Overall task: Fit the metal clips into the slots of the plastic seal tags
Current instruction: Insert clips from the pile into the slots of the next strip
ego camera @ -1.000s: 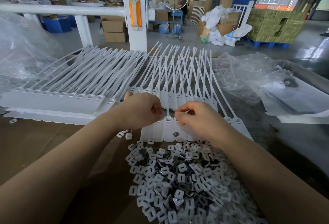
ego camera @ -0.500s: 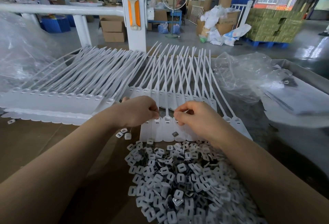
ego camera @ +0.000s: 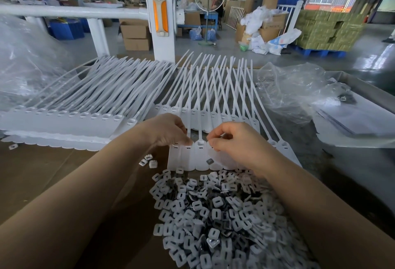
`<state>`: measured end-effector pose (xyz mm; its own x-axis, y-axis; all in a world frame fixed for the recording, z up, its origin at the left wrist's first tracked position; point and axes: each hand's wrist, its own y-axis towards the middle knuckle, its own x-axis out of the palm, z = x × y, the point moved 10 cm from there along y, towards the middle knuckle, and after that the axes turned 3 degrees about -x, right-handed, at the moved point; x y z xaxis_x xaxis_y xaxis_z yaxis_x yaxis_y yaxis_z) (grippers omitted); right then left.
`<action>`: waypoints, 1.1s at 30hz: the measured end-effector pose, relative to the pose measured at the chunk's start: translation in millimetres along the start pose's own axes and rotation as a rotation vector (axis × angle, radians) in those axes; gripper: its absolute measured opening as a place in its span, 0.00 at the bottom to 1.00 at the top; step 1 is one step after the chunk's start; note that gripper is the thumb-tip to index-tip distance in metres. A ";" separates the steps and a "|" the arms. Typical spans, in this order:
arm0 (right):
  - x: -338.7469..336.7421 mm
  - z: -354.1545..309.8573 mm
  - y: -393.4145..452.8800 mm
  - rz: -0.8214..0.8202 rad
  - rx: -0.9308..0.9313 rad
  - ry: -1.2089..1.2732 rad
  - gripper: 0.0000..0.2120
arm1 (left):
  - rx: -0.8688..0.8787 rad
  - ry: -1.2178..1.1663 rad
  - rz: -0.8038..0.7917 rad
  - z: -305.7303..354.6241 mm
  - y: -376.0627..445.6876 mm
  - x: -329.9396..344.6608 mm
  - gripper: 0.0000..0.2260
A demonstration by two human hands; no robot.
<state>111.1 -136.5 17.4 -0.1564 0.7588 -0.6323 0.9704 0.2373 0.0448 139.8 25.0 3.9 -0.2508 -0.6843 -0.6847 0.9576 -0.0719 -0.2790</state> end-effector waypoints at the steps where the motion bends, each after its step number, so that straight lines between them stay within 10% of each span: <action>1: 0.5 -0.2 0.0 -0.023 -0.002 -0.007 0.03 | 0.000 -0.011 0.001 -0.8 0.0 -0.2 0.09; 9: 9.8 -7.0 -6.0 -0.276 -0.063 -0.151 0.07 | 0.037 -0.016 -0.014 -2.3 -1.3 2.3 0.08; 33: 25.1 -27.1 -15.9 -0.264 -0.199 -0.477 0.05 | 0.333 0.192 0.187 34.7 -19.6 -8.4 0.03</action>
<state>86.8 -104.8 21.7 -0.2434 0.3120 -0.9184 0.8491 0.5262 -0.0463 128.0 7.0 38.5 -0.0602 -0.5623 -0.8247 0.9746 -0.2116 0.0731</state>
